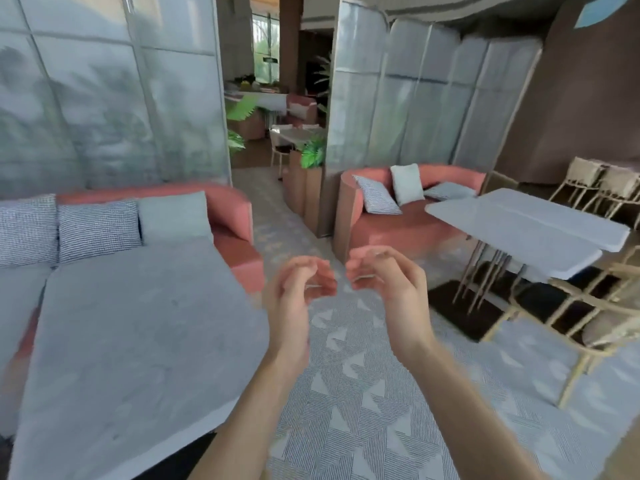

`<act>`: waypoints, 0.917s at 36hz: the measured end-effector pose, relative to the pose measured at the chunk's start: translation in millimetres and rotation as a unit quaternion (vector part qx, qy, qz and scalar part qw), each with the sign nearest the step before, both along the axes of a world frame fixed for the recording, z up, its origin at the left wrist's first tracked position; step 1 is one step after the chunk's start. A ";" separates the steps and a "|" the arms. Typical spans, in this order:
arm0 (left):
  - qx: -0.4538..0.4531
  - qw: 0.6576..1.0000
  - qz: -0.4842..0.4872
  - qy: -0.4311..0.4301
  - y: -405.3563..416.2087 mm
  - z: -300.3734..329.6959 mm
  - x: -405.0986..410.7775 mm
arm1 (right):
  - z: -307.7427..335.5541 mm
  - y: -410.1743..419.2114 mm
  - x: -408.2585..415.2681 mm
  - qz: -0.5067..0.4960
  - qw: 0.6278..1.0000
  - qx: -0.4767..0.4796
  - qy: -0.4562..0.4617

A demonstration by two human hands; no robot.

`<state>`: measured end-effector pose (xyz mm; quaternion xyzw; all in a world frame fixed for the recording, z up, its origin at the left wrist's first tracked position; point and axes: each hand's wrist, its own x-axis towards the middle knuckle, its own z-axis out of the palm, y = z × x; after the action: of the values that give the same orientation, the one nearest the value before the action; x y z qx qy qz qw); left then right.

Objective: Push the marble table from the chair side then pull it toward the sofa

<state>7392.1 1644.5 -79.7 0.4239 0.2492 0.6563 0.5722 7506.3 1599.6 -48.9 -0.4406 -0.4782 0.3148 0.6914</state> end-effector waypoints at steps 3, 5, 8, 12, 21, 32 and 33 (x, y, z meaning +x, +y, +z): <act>-0.006 1.000 0.027 0.004 54.9 4.7 37.3 | 5.1 67.8 34.0 0.029 0.999 -0.019 0.001; -0.023 0.998 0.054 0.007 86.4 8.2 52.2 | 10.4 108.6 50.1 0.051 0.998 -0.034 0.022; -0.030 0.994 0.101 0.010 130.4 11.1 64.3 | 15.1 166.5 67.4 0.093 0.994 -0.035 0.036; -0.036 0.982 0.183 0.036 185.7 5.1 69.9 | 3.3 243.4 78.2 0.166 0.986 -0.029 0.014; -0.120 0.878 0.462 0.009 255.4 -30.5 59.9 | -41.6 381.2 45.9 0.419 0.906 -0.056 -0.023; -0.218 0.710 0.668 -0.044 262.9 -84.9 54.4 | -89.3 411.5 -22.5 0.668 0.710 -0.034 -0.220; -0.231 0.696 0.678 -0.047 265.0 -93.6 50.8 | -98.3 414.7 -29.4 0.682 0.690 -0.023 -0.239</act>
<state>7442.9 1909.4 -173.2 -0.0373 0.5860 0.8070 0.0625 7477.0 2014.3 -147.2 -0.0693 -0.7890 0.5947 0.1380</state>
